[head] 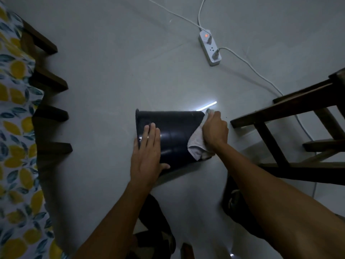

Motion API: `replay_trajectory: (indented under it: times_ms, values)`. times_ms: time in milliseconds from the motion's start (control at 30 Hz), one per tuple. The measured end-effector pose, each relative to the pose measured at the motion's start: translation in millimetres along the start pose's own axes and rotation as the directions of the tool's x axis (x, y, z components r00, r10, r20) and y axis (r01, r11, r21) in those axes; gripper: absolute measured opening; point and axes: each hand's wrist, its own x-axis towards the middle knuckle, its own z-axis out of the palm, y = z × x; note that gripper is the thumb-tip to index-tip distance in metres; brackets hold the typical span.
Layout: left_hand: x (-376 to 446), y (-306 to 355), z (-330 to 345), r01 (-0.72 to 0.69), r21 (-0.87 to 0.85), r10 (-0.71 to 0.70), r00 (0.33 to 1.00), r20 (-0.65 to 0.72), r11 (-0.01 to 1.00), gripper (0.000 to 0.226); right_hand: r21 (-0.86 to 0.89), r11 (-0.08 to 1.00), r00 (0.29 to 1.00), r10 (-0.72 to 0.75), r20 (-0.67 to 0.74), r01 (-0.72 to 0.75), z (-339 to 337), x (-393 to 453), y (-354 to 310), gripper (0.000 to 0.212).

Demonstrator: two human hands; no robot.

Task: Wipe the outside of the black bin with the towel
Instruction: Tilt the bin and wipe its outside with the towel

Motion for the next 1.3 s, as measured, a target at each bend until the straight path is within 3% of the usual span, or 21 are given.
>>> replay_trajectory:
  times_ms: [133, 300, 433, 500, 600, 667, 767, 833, 900, 967, 1300]
  values:
    - [3.5, -7.4, 0.2, -0.01, 0.014, 0.012, 0.981, -0.191, 1.0, 0.103, 0.046, 0.998, 0.999, -0.043, -0.018, 0.043, -12.9, 0.0, -14.9, 0.047]
    - [-8.5, 2.7, 21.3, -0.087, -0.03, 0.074, 0.947, -0.311, 0.996, 0.075, -0.004, 1.0, 1.0, 0.0, 0.002, 0.0, -13.7, -6.1, 8.1, 0.044]
    - [-18.9, 12.0, 11.0, -0.128, -0.051, 0.101, 0.926, -0.363, 0.99, 0.047, -0.073, 0.997, 0.998, 0.018, -0.057, -0.022, -19.0, -27.7, 30.4, 0.037]
    - [-19.8, 18.1, -4.2, -0.075, -0.014, 0.066, 0.936, -0.346, 0.997, 0.041, -0.067, 0.998, 0.994, 0.006, -0.105, -0.013, -26.5, -42.8, 33.2, 0.036]
    - [-11.6, 20.7, -18.1, -0.056, -0.052, 0.036, 0.945, -0.326, 0.997, 0.06, -0.093, 0.995, 0.987, -0.039, -0.157, 0.024, -39.6, -67.0, 35.5, 0.04]
    - [-3.4, 20.6, -20.4, -0.05, -0.02, 0.043, 0.962, -0.27, 0.999, 0.092, -0.105, 0.99, 0.983, -0.11, -0.15, 0.095, -46.4, -88.9, 34.4, 0.048]
    - [7.8, 21.8, -18.0, 0.032, 0.028, -0.031, 0.999, -0.031, 0.999, 0.147, -0.228, 0.939, 0.959, -0.278, -0.061, 0.258, -39.3, -117.4, 37.0, 0.048]
    - [10.1, 20.9, -4.8, 0.066, 0.013, -0.067, 0.992, 0.103, 0.998, 0.161, -0.297, 0.879, 0.927, -0.364, 0.086, 0.372, -23.3, -131.4, 46.5, 0.053]
    - [6.5, 18.7, 6.6, 0.094, -0.048, -0.085, 0.981, 0.174, 0.994, 0.167, -0.354, 0.765, 0.843, -0.485, 0.233, 0.538, 1.3, -140.2, 64.6, 0.062]
    - [2.3, 16.3, 15.0, 0.116, -0.1, -0.094, 0.974, 0.208, 0.988, 0.169, -0.361, 0.718, 0.803, -0.551, 0.229, 0.595, 22.4, -139.7, 79.3, 0.066]
    - [5.7, 8.0, 23.9, 0.07, -0.131, -0.043, 0.979, 0.2, 0.989, 0.163, -0.322, 0.787, 0.847, -0.52, 0.11, 0.525, 41.3, -69.5, 41.6, 0.047]
